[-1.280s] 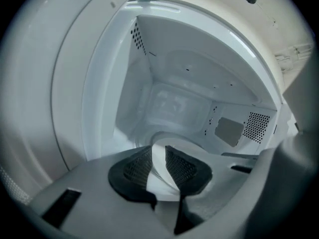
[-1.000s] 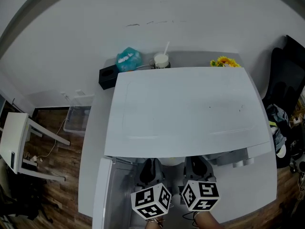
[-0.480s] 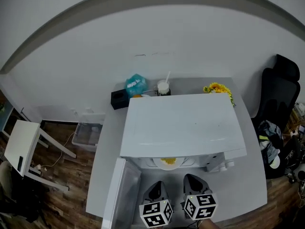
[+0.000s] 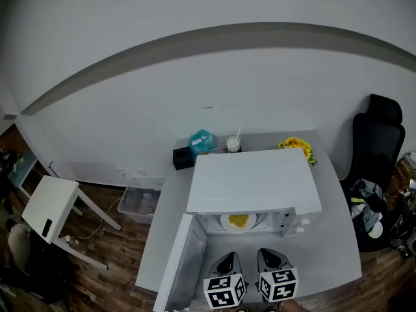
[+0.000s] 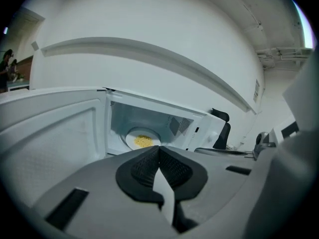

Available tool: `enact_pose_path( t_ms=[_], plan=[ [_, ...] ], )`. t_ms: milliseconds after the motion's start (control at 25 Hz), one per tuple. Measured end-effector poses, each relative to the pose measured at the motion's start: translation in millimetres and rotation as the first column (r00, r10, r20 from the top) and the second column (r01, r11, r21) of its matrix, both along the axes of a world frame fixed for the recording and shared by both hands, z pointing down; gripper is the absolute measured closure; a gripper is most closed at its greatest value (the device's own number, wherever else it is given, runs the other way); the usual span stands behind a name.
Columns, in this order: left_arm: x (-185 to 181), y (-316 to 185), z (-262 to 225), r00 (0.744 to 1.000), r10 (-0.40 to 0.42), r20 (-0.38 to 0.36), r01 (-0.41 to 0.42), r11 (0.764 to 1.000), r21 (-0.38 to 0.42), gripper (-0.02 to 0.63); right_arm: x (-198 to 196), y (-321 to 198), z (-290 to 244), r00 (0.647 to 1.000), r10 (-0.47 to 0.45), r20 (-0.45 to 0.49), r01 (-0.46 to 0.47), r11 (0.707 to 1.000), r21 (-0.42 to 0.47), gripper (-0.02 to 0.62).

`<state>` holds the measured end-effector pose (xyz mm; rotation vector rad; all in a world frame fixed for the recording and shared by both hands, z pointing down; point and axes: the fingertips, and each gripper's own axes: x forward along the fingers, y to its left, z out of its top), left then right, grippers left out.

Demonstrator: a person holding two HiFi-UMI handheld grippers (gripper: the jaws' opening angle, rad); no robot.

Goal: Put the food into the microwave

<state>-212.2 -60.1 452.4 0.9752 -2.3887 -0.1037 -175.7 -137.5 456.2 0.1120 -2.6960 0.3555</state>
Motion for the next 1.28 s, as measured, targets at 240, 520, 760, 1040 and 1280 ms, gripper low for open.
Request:
enact_pose_path(
  t_ms=[240,520,760,1040,1280],
  plan=[
    [27.7,14.4,-18.4,0.999,0.026,0.022,-0.026,1.0,0.0,0.603,26.2,11.9,-19.8,0.999,-0.028,0.031,0.028,1.0,0.006,0.578],
    [38.2,22.4,-33.1,0.997,0.029,0.073,-0.029,1.0,-0.005,0.603,38.3,28.7,-31.9,0.995,-0.077,0.061,0.075,0.997,0.034,0.578],
    [39.5,29.8,-33.3,0.998,0.001,0.068,-0.001,1.0,-0.004,0.603,40.1,30.1,-32.4,0.995,-0.084,0.058,0.083,0.996,0.032,0.578],
    [37.1,27.2,-32.2,0.998,-0.01,0.067,0.01,1.0,-0.002,0.603,37.5,25.2,-38.5,0.994,-0.075,0.081,0.071,0.996,0.049,0.58],
    [38.1,19.2,-31.7,0.998,-0.002,0.062,0.002,1.0,-0.002,0.603,39.4,19.3,-37.6,0.995,-0.06,0.074,0.058,0.998,0.037,0.581]
  ],
)
